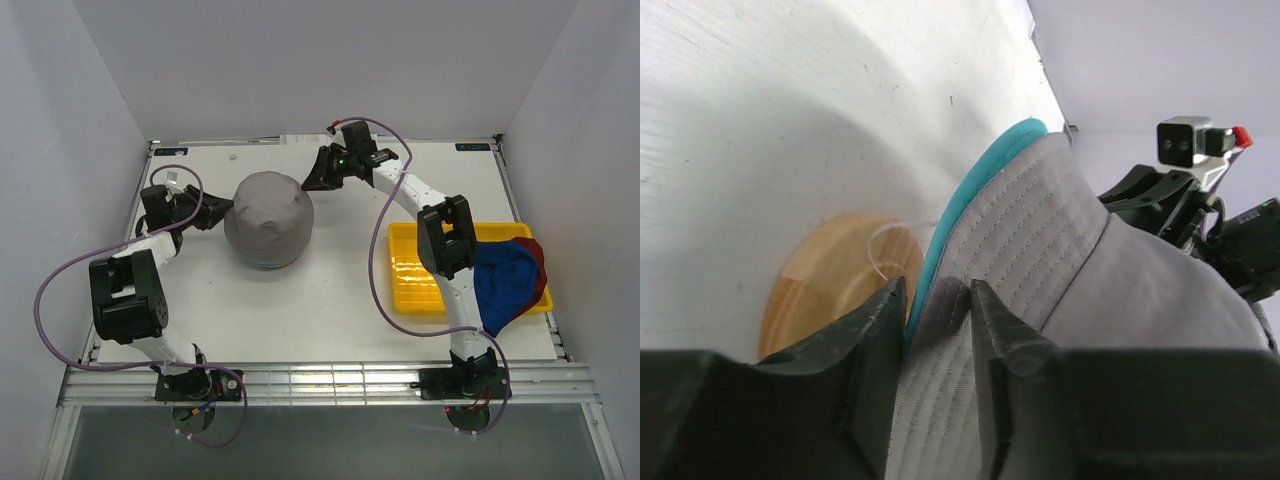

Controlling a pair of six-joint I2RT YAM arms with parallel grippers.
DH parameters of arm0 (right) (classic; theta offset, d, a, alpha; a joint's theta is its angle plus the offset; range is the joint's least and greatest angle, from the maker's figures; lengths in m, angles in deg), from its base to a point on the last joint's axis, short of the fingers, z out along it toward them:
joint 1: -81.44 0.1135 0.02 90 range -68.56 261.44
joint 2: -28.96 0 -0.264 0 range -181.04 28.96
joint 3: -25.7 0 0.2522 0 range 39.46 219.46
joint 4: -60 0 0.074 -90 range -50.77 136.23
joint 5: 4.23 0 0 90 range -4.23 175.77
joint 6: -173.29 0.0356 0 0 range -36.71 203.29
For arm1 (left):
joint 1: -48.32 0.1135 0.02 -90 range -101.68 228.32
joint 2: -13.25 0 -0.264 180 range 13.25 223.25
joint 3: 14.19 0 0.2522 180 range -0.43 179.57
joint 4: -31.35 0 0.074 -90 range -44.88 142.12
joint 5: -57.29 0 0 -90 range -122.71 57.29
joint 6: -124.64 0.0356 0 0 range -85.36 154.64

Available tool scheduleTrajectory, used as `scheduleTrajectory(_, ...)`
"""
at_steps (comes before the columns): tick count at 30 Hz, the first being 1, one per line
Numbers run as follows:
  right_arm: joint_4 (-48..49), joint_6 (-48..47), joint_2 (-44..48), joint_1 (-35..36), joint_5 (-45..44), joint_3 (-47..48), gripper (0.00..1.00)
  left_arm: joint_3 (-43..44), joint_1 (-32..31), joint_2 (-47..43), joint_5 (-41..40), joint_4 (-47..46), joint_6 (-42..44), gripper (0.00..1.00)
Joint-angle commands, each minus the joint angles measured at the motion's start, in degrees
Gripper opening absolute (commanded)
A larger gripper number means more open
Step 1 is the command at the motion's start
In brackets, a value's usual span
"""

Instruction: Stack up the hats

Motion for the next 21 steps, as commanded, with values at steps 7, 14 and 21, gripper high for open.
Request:
scheduleTrajectory(7,3.0,0.6,-0.6,-0.1,0.6,1.5,0.16,-2.9,-0.5,-1.5,-2.6,-0.5,1.0,0.04)
scheduleTrajectory(14,3.1,0.2,-0.6,0.0,0.0,-0.6,0.11,-5.1,-0.5,-1.4,-5.0,1.2,2.8,0.00)
scheduleTrajectory(21,3.0,-0.4,-0.3,-0.1,-0.5,-1.9,0.11,-5.8,-0.5,-1.8,-5.5,1.6,3.7,0.00)
